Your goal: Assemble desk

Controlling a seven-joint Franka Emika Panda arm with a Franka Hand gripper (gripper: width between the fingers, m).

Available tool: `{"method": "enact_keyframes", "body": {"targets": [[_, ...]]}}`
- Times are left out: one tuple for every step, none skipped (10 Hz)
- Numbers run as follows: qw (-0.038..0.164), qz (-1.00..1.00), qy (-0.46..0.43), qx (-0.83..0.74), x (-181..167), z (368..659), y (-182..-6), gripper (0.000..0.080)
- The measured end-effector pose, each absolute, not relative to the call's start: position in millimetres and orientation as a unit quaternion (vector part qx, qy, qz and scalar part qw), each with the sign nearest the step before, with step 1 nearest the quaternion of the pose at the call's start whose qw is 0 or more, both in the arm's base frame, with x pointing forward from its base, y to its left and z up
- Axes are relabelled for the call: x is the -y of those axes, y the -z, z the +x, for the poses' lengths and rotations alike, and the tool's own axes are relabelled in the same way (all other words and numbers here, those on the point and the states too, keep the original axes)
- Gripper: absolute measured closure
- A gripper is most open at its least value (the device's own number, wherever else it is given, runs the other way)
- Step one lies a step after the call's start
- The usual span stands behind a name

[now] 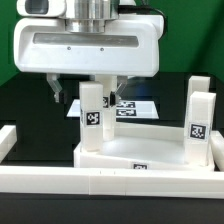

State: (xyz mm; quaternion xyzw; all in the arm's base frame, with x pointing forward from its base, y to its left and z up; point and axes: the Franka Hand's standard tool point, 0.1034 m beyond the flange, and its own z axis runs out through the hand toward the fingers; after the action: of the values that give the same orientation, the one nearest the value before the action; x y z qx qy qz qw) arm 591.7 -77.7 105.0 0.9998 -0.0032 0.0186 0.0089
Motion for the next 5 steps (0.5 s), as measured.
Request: {"method": "enact_keyframes", "body": {"targets": [[0.012,0.999,-0.017,-0.034,77.9,591.4,-105.3,0.015],[0.013,0.998,-0.016,-0.061,76.6,591.0,-105.4,0.015],[0.015,0.996,-0.016,-0.086,76.3,591.1,-105.9,0.0249],[0.015,0.997,-0.016,-0.078,75.6,591.1,-105.6,0.0249],[0.015,0.997,-0.015,-0.077,76.4,590.9,-105.4,0.0388]]}}
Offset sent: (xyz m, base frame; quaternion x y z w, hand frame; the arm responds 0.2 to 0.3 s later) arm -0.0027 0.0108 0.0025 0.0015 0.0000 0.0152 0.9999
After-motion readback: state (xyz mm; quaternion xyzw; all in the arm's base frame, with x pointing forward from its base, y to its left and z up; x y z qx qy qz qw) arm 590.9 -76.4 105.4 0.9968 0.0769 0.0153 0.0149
